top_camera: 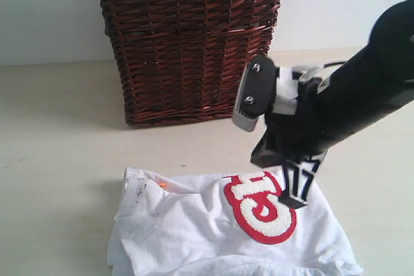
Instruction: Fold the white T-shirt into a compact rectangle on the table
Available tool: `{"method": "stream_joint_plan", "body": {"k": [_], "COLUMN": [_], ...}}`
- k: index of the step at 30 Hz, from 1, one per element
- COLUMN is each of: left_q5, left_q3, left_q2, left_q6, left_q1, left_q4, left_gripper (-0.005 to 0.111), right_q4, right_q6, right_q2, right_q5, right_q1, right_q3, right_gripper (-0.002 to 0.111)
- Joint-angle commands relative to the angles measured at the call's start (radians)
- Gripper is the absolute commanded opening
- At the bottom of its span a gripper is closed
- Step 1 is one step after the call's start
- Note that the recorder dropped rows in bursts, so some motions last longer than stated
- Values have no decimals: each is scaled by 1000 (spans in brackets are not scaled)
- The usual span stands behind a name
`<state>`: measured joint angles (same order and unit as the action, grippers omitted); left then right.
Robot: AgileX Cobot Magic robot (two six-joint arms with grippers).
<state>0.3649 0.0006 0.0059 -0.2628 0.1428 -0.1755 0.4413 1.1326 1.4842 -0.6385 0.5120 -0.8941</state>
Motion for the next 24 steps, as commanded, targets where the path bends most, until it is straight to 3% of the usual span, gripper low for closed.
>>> {"method": "stream_joint_plan", "body": {"k": [1, 8, 12, 16, 21, 24], "left_q5": [-8, -8, -8, -8, -8, -8], "left_q3": [-1, -1, -1, -1, -1, -1], "left_q2": [-6, -6, -6, -6, -6, -6], "left_q6": [1, 2, 2, 2, 2, 2], "left_q1": [6, 6, 6, 6, 6, 6], "left_q4": [5, 5, 5, 5, 5, 5], "left_gripper": [1, 1, 1, 1, 1, 1], "right_q4": [-27, -34, -39, -157, -257, -259], "right_q6": [113, -672, -708, -714, -772, -822], "right_q2": [-211, -633, -834, -1002, -1171, -1274], "right_q5": [45, 337, 348, 151, -15, -18], "right_q1": [-65, -218, -255, -288, -410, -496], "right_q3": [0, 0, 0, 20, 203, 329], "right_gripper": [11, 15, 15, 15, 15, 15]}}
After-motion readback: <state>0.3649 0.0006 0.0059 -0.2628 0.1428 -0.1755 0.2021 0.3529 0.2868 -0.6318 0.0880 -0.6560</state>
